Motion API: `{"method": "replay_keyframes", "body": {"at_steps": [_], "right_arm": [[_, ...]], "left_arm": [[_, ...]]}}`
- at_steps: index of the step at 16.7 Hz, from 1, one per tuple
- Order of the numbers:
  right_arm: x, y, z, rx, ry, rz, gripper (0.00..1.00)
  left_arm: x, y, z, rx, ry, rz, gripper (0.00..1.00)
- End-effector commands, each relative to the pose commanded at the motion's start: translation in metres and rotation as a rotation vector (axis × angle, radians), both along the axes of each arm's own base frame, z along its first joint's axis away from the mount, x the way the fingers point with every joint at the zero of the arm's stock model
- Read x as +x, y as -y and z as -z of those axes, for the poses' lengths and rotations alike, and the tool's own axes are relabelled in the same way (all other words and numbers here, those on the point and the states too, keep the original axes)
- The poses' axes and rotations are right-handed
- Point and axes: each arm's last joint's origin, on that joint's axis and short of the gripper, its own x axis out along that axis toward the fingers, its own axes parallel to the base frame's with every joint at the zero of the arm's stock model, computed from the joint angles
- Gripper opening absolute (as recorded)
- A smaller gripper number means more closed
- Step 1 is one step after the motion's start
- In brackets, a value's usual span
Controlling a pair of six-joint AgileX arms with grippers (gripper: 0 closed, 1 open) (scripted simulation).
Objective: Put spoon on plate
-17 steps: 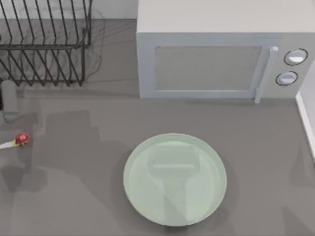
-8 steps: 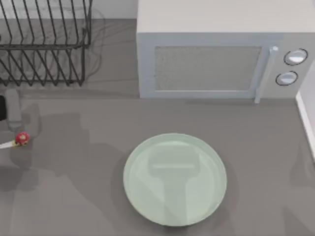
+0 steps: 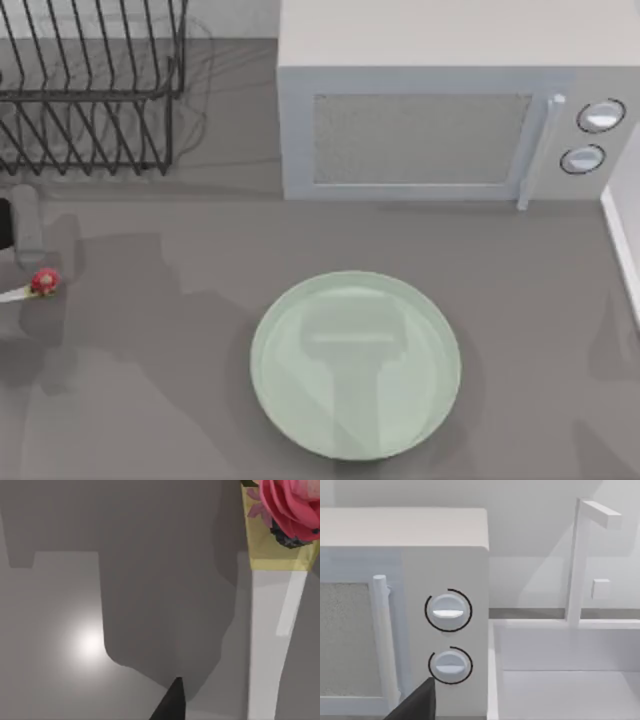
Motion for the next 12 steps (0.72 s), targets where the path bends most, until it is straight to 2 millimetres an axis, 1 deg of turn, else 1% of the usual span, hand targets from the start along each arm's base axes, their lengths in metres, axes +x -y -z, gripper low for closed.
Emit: {"method": "replay_keyframes", "body": {"at_steps": [4, 5, 12], "right_arm": [[0.0, 0.0, 0.0, 0.0, 0.0, 0.0, 1.0], [0.0, 0.0, 0.0, 0.0, 0.0, 0.0, 1.0], [0.0, 0.0, 0.0, 0.0, 0.0, 0.0, 1.0]], "left_arm": [[0.0, 0.0, 0.0, 0.0, 0.0, 0.0, 0.02], [0.0, 0.0, 0.0, 0.0, 0.0, 0.0, 0.0], [0.0, 0.0, 0.0, 0.0, 0.0, 0.0, 0.0]]}}
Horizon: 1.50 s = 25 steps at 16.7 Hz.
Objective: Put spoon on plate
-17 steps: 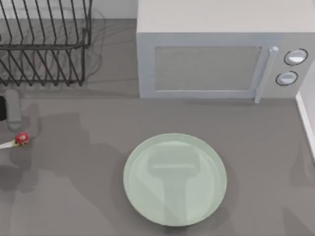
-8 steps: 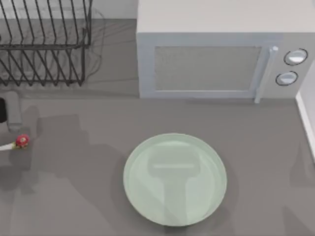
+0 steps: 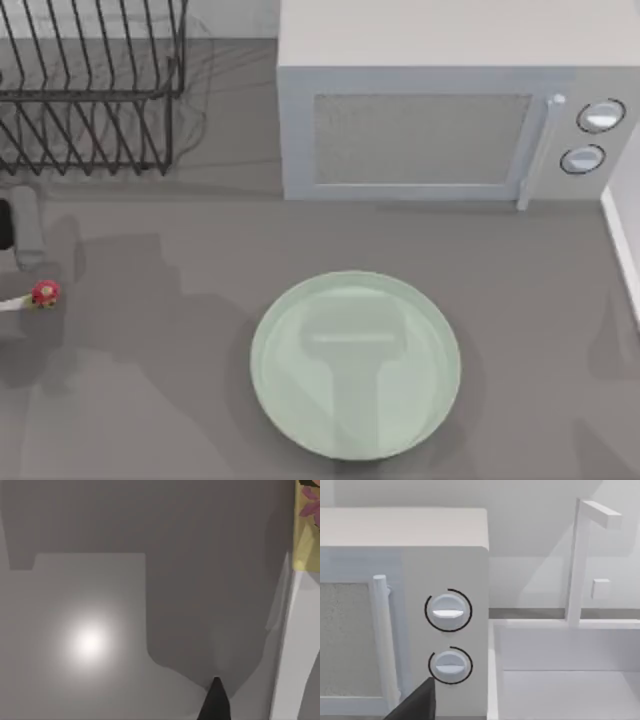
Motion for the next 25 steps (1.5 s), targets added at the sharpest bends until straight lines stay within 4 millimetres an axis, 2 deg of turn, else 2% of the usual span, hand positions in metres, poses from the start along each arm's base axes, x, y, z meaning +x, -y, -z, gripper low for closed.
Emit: {"method": "replay_keyframes", "body": {"at_steps": [1, 4, 12, 14, 19, 22, 24, 25], "right_arm": [[0.0, 0.0, 0.0, 0.0, 0.0, 0.0, 1.0], [0.0, 0.0, 0.0, 0.0, 0.0, 0.0, 1.0], [0.0, 0.0, 0.0, 0.0, 0.0, 0.0, 1.0], [0.0, 0.0, 0.0, 0.0, 0.0, 0.0, 1.0], [0.0, 0.0, 0.0, 0.0, 0.0, 0.0, 1.0], [0.0, 0.0, 0.0, 0.0, 0.0, 0.0, 1.0], [0.0, 0.0, 0.0, 0.0, 0.0, 0.0, 1.0], [0.0, 0.0, 0.0, 0.0, 0.0, 0.0, 1.0]], "left_arm": [[-0.004, 0.002, -0.022, -0.003, 0.001, -0.023, 0.0], [0.0, 0.001, -0.035, 0.0, 0.017, -0.022, 0.0], [-0.004, 0.002, -0.116, -0.005, -0.008, -0.022, 0.0], [-0.004, 0.002, -0.122, -0.003, 0.001, -0.023, 0.0], [-0.002, 0.005, -0.119, -0.003, -0.002, -0.022, 0.0], [0.01, 0.038, -0.117, 0.001, -0.001, -0.002, 0.0], [0.018, 0.079, -0.113, 0.003, -0.002, 0.035, 0.0], [0.02, 0.107, -0.11, 0.004, -0.003, 0.062, 0.0]]}}
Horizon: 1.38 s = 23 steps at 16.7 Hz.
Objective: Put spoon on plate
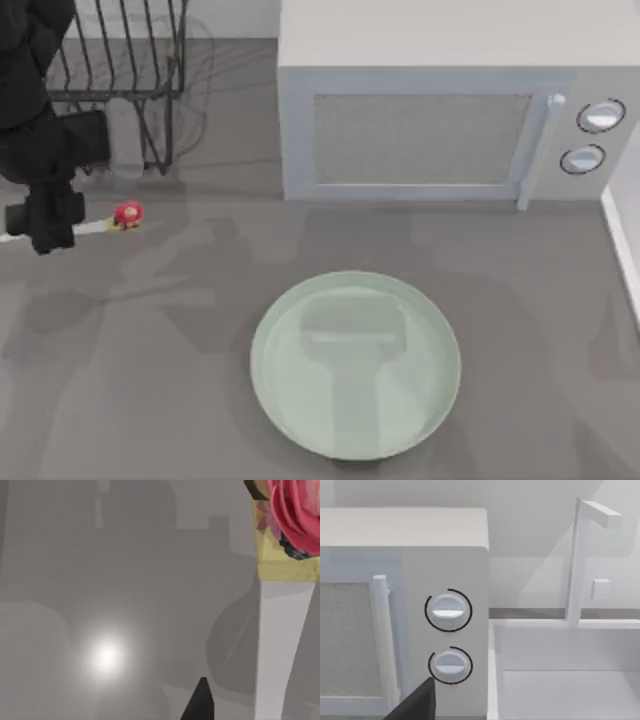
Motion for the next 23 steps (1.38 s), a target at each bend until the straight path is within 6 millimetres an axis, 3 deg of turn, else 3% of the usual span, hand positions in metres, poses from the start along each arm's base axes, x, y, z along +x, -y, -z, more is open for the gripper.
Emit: {"method": "replay_keyframes", "body": {"at_steps": [2, 5, 7, 9, 12, 23], "right_arm": [[0.0, 0.0, 0.0, 0.0, 0.0, 0.0, 1.0], [0.0, 0.0, 0.0, 0.0, 0.0, 0.0, 1.0], [0.0, 0.0, 0.0, 0.0, 0.0, 0.0, 1.0], [0.0, 0.0, 0.0, 0.0, 0.0, 0.0, 1.0], [0.0, 0.0, 0.0, 0.0, 0.0, 0.0, 1.0], [0.0, 0.0, 0.0, 0.0, 0.0, 0.0, 1.0]], "left_arm": [[-0.005, 0.064, 0.006, 0.003, -0.004, 0.07, 0.0], [-0.037, 0.162, 0.015, 0.007, -0.006, 0.174, 0.0], [-0.064, 0.21, 0.02, 0.008, 0.0, 0.212, 0.0], [-0.086, 0.242, 0.022, 0.004, 0.01, 0.227, 0.0], [-0.104, 0.262, 0.023, -0.002, 0.022, 0.23, 0.0], [-0.107, 0.268, 0.01, -0.004, 0.094, 0.225, 0.0]]}}
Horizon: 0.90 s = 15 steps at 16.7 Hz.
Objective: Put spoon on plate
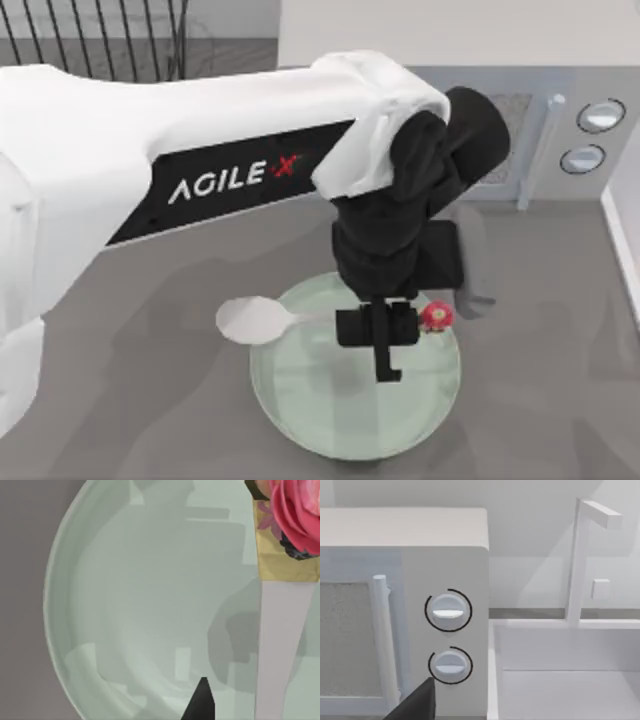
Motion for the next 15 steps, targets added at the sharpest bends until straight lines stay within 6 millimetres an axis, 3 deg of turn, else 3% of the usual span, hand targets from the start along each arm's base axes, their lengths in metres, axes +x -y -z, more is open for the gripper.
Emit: {"method": "replay_keyframes", "body": {"at_steps": [9, 15], "right_arm": [[0.0, 0.0, 0.0, 0.0, 0.0, 0.0, 1.0], [0.0, 0.0, 0.0, 0.0, 0.0, 0.0, 1.0]], "left_arm": [[-0.011, 0.014, -0.027, -0.059, 0.141, 0.039, 0.0], [-0.008, 0.011, -0.02, -0.08, 0.123, 0.053, 0.0]]}}
